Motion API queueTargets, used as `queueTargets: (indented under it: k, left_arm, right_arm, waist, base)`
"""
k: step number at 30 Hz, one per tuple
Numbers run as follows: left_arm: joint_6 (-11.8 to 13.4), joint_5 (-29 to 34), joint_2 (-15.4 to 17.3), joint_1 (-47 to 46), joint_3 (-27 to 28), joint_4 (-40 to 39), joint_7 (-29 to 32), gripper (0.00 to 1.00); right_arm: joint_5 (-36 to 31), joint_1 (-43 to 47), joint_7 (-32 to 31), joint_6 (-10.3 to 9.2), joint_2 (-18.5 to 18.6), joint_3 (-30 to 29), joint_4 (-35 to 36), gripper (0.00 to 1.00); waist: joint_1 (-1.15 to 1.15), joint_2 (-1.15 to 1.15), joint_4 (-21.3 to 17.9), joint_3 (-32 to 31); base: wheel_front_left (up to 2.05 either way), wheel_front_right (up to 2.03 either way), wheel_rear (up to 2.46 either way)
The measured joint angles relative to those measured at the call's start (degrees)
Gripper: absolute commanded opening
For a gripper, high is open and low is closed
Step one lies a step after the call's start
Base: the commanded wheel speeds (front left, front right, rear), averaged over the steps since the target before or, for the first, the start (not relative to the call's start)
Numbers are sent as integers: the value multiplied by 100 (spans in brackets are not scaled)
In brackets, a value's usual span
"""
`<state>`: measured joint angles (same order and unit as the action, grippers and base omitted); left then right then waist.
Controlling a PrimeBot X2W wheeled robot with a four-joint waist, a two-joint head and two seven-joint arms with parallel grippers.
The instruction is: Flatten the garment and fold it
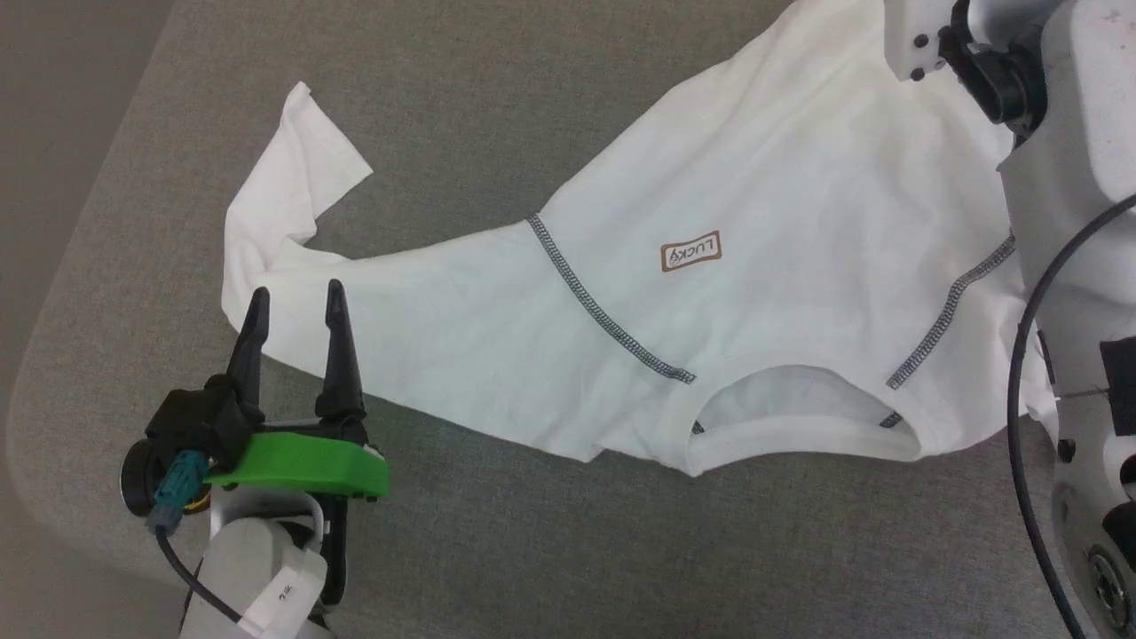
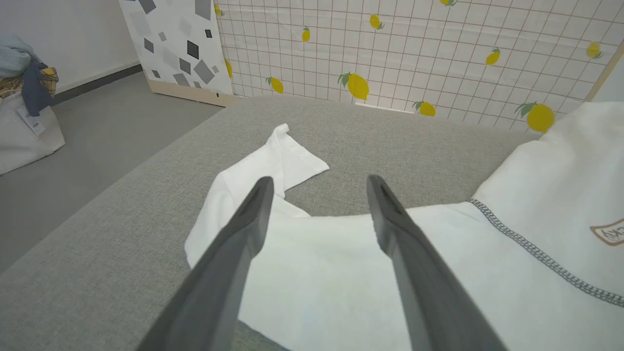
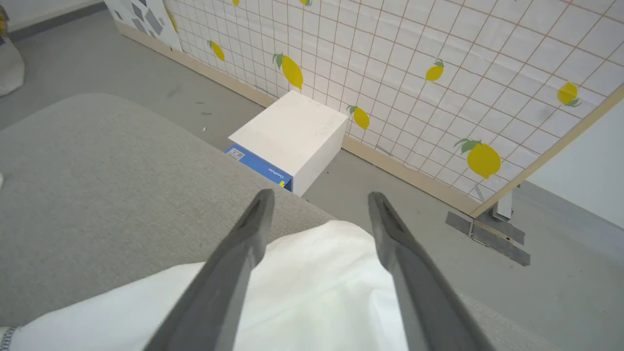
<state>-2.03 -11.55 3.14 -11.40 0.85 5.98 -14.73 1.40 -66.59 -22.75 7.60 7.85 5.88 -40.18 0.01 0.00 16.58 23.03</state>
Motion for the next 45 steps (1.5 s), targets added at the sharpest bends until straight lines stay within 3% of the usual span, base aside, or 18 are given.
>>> queueTargets:
  k: [5,10,16,21,28,29,30,31,34,40,45]
  left_arm:
    - [7,100,1,136,109,2,0,100]
    - [5,224,1,275,183,-14,0,100]
    - [-21,249,1,367,198,-63,0,100]
    - [-43,241,0,369,151,-73,0,100]
    - [-42,188,-1,360,137,-42,0,100]
    - [-42,188,-1,358,140,-35,0,100]
    - [-42,188,-1,355,142,-31,0,100]
    - [-42,188,-1,354,146,-26,0,100]
    - [-42,188,-2,346,157,4,0,100]
    - [-56,190,-3,315,116,58,0,100]
    - [-102,197,-4,315,68,64,0,100]
  right_arm:
    - [614,525,630,-1,-44,-127,215,100]
    - [760,1293,686,-1,237,-213,430,100]
    - [632,2183,-338,-2,670,-510,423,100]
    - [83,2583,-1383,-2,903,-806,348,100]
    - [80,2877,-2132,-9,812,-992,654,100]
    - [140,2878,-2221,-13,821,-996,727,49]
    - [204,2883,-2262,-13,828,-1010,802,21]
    - [276,2909,-2263,-12,844,-1017,897,0]
    - [423,3025,-2257,0,887,-1233,1122,0]
    - [41,3615,-2083,0,1421,-2963,1488,0]
    - [-681,3665,-1852,-2,1319,-4392,2241,0]
  waist:
    - [0,0,-191,-286]
    - [-1,0,-444,-557]
    - [-1,0,-761,-798]
    - [-1,0,-800,-710]
    - [-1,0,-679,-431]
    - [-1,0,-667,-398]
    - [-1,0,-660,-374]
    - [-1,0,-654,-350]
    - [-1,0,-666,-346]
    - [-1,0,-728,-468]
    - [-1,0,-783,-453]
  base:
    - [0,0,0]
    - [0,0,0]
    - [0,0,0]
    - [0,0,0]
    - [0,0,0]
    - [0,0,0]
    - [0,0,0]
    - [0,0,0]
    - [0,0,0]
    - [0,0,0]
    - [0,0,0]
